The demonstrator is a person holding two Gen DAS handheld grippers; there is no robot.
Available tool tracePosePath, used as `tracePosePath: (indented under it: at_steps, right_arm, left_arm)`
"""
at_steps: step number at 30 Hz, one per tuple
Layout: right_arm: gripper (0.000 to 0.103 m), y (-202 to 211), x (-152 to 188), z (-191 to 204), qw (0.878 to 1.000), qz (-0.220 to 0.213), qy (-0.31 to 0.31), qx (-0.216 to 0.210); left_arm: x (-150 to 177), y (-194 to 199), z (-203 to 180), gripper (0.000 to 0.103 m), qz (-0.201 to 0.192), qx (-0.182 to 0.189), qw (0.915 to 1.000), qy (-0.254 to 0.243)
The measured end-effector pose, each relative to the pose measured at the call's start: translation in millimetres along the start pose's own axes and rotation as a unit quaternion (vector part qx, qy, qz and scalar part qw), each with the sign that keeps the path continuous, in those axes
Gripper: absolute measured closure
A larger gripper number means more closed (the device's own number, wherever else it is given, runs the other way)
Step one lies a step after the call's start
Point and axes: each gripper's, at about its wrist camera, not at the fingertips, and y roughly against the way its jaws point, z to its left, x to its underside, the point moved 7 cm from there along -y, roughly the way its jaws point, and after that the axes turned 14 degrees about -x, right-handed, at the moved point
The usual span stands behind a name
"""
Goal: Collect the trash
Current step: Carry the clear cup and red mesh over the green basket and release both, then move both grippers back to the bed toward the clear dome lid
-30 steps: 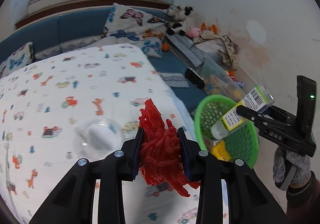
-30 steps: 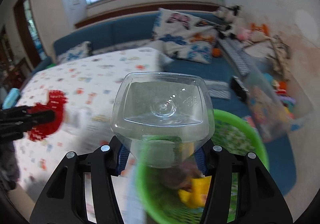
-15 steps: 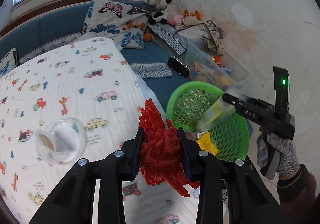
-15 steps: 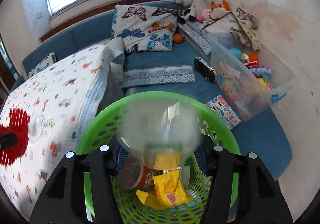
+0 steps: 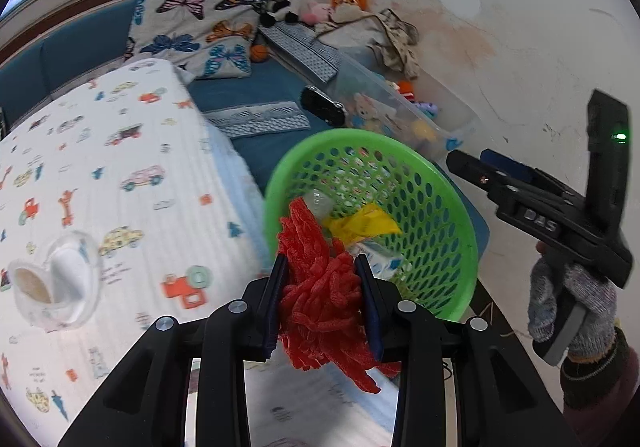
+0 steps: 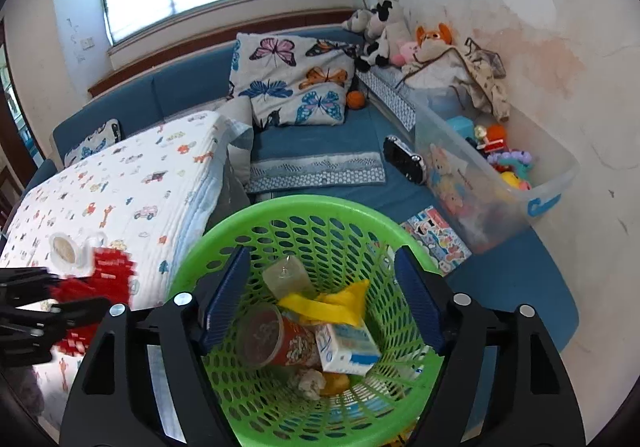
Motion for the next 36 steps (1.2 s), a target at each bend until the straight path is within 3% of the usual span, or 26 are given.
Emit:
tracePosePath:
  at_steps: [11, 20, 23, 26, 36]
  right_arm:
    - [0.020, 38, 13, -5, 1.000, -0.018, -0.003, 0.005]
    - [0.016, 52, 23, -11, 1.000, -0.026, -0.014, 0.007]
    - [0.015, 55, 25, -11, 0.999, -0.030, -0.017, 0.005]
    - [0.015, 59, 26, -11, 0.999, -0.034, -0.018, 0.006]
    - [0.010, 74, 24, -10, 0.999, -0.047, -0.014, 0.015]
  left_arm:
    - [3, -25, -52, 0.068, 0.022, 0.022, 0.9990, -0.031]
    - [7, -38, -72, 0.064, 0.029, 0.025, 0.9982, -0.045]
    - [8, -42, -75, 0.058, 0.030, 0.024, 0.9982, -0.047]
    - [11, -44, -77, 0.042, 0.033, 0.025, 0.9980, -0.048]
    - [18, -36, -64, 0.038, 0.021, 0.024, 0.9986, -0.041]
